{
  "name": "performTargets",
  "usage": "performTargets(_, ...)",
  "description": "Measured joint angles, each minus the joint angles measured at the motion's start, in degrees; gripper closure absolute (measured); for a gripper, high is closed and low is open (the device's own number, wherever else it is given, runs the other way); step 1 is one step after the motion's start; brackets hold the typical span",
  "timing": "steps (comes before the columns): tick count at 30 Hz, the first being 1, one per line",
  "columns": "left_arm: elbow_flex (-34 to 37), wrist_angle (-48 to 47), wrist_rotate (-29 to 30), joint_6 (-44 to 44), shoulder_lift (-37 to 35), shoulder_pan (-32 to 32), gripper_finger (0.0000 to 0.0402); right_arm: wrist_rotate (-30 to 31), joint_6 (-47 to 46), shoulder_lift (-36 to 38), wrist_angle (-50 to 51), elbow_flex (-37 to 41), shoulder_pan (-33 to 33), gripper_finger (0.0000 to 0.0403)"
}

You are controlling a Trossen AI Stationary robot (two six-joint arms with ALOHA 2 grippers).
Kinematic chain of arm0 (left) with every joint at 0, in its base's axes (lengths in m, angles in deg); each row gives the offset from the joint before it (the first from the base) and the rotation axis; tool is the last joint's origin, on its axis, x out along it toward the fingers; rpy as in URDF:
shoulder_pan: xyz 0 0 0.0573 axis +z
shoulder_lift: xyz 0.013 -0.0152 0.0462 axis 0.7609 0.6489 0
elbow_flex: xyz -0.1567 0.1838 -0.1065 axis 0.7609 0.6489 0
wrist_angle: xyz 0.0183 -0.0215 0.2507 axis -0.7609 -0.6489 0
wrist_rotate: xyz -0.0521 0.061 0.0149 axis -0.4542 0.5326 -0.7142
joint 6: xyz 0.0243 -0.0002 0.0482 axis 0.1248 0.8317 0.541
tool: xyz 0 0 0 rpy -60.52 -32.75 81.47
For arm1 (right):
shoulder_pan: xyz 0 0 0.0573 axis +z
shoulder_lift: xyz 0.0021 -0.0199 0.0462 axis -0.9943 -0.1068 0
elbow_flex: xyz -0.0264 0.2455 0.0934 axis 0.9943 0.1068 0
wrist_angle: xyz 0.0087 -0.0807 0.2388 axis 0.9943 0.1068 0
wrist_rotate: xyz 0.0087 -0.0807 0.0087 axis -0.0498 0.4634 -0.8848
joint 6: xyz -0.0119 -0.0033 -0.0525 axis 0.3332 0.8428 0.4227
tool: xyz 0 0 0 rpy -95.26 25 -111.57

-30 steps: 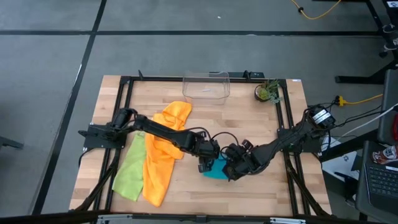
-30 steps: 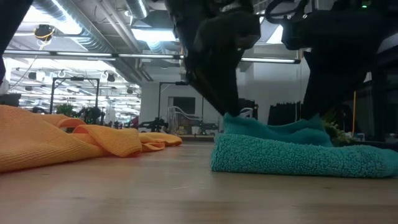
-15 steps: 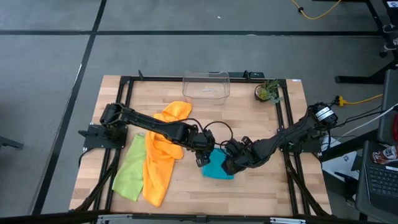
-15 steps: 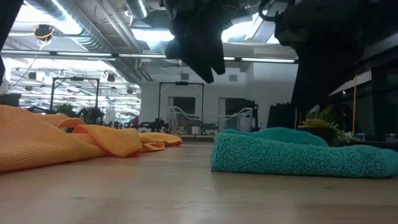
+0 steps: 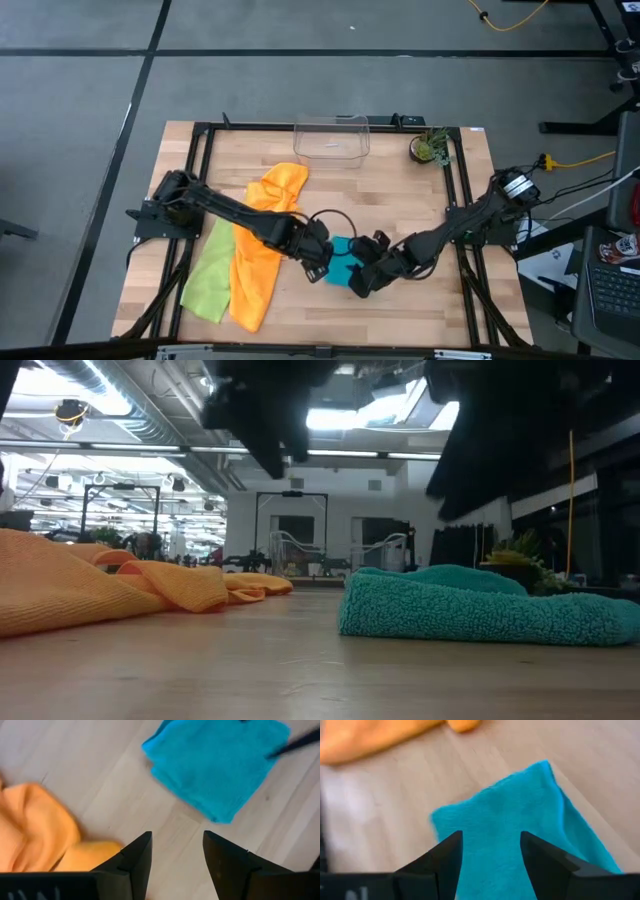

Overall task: Fold microfiber towels
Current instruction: Fold the blue microfiber cloth

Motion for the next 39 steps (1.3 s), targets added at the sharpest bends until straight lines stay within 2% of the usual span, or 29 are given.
performTargets(5, 0.0, -8.6, 1.9, -5.0, -0.6, -2.0, 0.0233, 1.0, 1.1, -5.7, -1.9, 0.0, 0.1, 0.0202)
performTargets(10, 0.0, -16.9, 2.5, -8.8, -0.5, -3.5, 0.0233, -6.2, 0.8, -10.6, -6.7, 0.1, -1.1, 0.0202)
performTargets(14, 0.0, -18.0, 2.5, -9.4, -0.5, -3.7, 0.0233, -7.8, -1.2, -12.0, -5.0, -0.3, -3.0, 0.0202)
performTargets(17, 0.0, -18.1, 2.5, -9.2, -0.5, -3.6, 0.0233, -7.4, 3.2, -11.6, -1.0, -0.3, -5.3, 0.0202)
performTargets(22, 0.0, -20.4, 2.7, -9.1, -0.5, -3.6, 0.0233, -8.9, 12.4, -11.0, 5.2, -0.1, -11.6, 0.0202)
performTargets(27, 0.0, -23.5, 2.8, -9.1, -0.5, -3.7, 0.0233, -14.2, 19.6, -10.3, 3.8, 2.8, -19.6, 0.0202)
performTargets(32, 0.0, -25.3, 2.8, -9.1, -0.5, -3.8, 0.0233, -16.1, 26.8, -9.0, 3.5, 3.9, -27.3, 0.0202)
performTargets(39, 0.0, -26.0, 3.4, -9.1, -0.5, -3.9, 0.0233, -16.6, 32.1, -5.7, 8.5, 4.9, -39.7, 0.0202)
